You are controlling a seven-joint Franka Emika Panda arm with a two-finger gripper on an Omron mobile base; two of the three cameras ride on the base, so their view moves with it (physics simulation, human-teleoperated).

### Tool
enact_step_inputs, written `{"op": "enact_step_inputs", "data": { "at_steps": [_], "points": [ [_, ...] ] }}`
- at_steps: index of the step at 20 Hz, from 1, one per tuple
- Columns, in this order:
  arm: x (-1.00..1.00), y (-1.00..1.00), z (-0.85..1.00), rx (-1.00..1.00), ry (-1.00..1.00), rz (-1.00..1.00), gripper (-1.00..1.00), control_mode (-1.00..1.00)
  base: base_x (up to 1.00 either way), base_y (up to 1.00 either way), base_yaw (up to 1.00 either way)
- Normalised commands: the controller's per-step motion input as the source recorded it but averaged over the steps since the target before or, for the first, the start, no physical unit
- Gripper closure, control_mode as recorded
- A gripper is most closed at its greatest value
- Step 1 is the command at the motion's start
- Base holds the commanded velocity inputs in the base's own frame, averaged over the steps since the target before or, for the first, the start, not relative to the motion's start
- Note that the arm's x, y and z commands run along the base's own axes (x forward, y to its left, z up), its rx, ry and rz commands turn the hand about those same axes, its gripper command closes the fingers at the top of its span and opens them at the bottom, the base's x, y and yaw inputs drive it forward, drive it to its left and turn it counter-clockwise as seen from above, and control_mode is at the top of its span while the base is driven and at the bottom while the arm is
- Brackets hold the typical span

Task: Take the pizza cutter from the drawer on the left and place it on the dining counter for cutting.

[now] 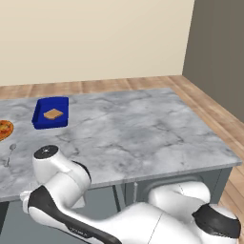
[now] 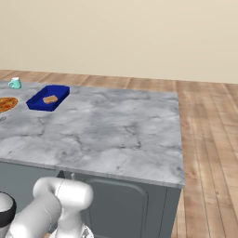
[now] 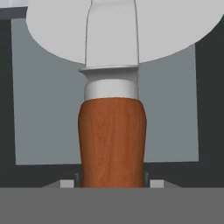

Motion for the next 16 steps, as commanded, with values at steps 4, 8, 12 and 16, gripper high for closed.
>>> {"op": "enact_step_inputs", "data": {
  "at_steps": [4, 8, 12, 16],
  "points": [
    [0.20, -0.70, 0.70, 0.00, 0.00, 0.00, 1.00, -1.00, 0.00, 0.00, 0.00],
    [0.30, -0.84, 0.52, 0.00, -0.05, 0.00, 1.00, -1.00, 0.00, 0.00, 0.00],
    [0.16, -0.82, 0.21, 0.00, 0.00, 0.00, 1.00, -1.00, 0.00, 0.00, 0.00],
    [0.13, -0.85, 0.10, 0.00, -0.01, 0.00, 1.00, -1.00, 0.00, 0.00, 0.00]
  ]
}}
